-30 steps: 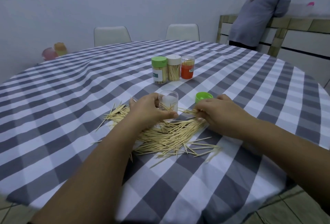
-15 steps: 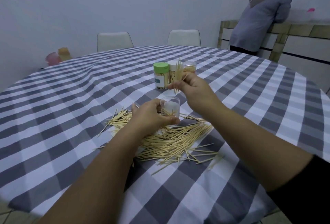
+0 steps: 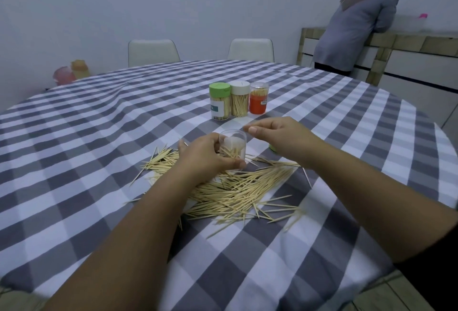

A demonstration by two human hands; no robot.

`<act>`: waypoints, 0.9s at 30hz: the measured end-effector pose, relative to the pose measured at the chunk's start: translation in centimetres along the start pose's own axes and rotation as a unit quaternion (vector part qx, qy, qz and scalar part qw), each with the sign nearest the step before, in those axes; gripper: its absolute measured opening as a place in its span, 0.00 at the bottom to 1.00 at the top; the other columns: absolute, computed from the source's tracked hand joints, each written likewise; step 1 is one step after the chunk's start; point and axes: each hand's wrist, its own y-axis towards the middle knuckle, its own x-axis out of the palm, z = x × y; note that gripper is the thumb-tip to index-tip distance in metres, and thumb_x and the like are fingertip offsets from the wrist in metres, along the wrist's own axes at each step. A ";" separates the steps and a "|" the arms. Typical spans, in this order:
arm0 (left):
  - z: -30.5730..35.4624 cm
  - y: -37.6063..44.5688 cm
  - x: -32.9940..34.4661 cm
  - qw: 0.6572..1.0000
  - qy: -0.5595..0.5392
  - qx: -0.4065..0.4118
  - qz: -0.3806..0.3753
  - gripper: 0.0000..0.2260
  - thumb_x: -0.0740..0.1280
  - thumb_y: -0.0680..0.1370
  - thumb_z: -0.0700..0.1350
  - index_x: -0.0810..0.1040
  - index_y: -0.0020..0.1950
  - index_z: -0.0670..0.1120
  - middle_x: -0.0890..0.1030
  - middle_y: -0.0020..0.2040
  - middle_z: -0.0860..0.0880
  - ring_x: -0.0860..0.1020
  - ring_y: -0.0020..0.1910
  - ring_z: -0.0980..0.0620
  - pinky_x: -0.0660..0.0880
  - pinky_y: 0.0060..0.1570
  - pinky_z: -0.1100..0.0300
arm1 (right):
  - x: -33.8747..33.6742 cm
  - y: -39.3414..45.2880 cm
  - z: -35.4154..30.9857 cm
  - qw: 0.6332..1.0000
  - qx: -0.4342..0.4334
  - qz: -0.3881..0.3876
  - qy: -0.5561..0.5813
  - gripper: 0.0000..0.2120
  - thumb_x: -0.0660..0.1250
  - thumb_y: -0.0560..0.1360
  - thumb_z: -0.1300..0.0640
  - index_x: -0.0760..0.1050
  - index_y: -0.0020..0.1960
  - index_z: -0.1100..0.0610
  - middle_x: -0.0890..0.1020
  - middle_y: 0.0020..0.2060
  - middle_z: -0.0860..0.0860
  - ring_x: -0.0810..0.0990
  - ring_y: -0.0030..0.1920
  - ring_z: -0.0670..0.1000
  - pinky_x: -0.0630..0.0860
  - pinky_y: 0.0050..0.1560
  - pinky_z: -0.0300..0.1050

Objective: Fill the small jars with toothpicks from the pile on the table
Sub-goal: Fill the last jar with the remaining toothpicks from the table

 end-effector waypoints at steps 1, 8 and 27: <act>0.0 0.0 0.0 1.000 -0.001 0.001 0.000 0.29 0.73 0.67 0.61 0.73 0.64 0.52 0.75 0.50 0.56 0.66 0.52 0.55 0.53 0.70 0.42 | -0.5 -0.2 0.2 1.000 0.002 -0.012 -0.024 0.14 0.60 0.80 0.55 0.75 0.64 0.51 0.78 0.59 0.48 0.73 0.50 0.41 0.67 0.48 0.37; -0.2 0.2 0.0 1.000 0.008 0.005 0.005 0.29 0.73 0.67 0.62 0.73 0.64 0.53 0.78 0.55 0.55 0.65 0.51 0.56 0.54 0.70 0.43 | -1.5 -3.1 1.5 0.907 -0.037 -0.214 -0.362 0.31 0.61 0.76 0.63 0.59 0.74 0.42 0.68 0.70 0.44 0.70 0.66 0.47 0.68 0.62 0.39; 0.1 0.0 0.0 1.000 -0.008 0.005 -0.004 0.28 0.73 0.68 0.59 0.73 0.65 0.52 0.78 0.53 0.54 0.61 0.44 0.59 0.52 0.72 0.44 | 1.3 -3.1 4.3 0.855 -0.183 -0.039 -0.484 0.14 0.55 0.78 0.62 0.70 0.62 0.53 0.75 0.56 0.50 0.75 0.54 0.52 0.73 0.51 0.46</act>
